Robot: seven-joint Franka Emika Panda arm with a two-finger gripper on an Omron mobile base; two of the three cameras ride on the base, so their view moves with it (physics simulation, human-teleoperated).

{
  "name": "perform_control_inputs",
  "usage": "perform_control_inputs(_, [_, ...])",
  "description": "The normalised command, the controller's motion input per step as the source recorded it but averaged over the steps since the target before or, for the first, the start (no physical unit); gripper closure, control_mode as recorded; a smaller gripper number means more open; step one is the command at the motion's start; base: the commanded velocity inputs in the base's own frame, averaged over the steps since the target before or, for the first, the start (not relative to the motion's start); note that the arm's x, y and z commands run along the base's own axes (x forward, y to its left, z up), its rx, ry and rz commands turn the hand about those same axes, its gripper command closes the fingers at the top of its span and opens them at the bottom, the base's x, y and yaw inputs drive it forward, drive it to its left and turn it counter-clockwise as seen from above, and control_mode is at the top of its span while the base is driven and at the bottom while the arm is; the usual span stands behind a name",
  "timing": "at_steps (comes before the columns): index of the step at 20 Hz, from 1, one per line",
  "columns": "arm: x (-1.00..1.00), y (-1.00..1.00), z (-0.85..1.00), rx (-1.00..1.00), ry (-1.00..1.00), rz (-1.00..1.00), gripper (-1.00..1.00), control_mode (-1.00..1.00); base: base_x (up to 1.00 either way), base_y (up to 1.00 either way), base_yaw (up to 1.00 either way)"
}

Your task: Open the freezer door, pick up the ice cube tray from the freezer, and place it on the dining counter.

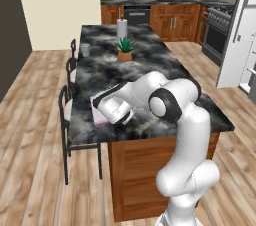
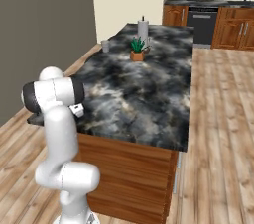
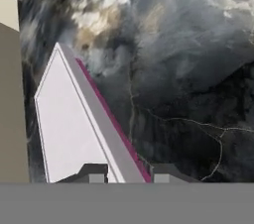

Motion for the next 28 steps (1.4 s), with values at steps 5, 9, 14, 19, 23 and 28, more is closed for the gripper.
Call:
perform_control_inputs(5, [0.57, 0.05, -0.08, -0.05, 0.0, 0.0, 1.0, -1.0, 0.0, 0.0, 0.0])
perform_control_inputs(9, [0.11, 0.03, 0.1, -0.04, -0.01, 0.0, -1.0, -1.0, 0.0, 0.0, 0.0])
perform_control_inputs(14, [-0.19, -0.03, 0.95, 0.0, -0.07, 0.0, -1.0, -1.0, 0.0, 0.0, 0.0])
perform_control_inputs(19, [-0.59, -0.22, 1.0, 0.0, -0.11, 0.02, -1.0, -1.0, 0.0, 0.0, 0.0])
perform_control_inputs(23, [-0.82, -0.42, 1.0, -0.03, -0.09, 0.0, -1.0, -1.0, 0.0, 0.0, 0.0])
perform_control_inputs(28, [-0.88, -0.33, 1.0, -0.15, -0.06, 0.04, -1.0, -1.0, 0.0, 0.0, 0.0])
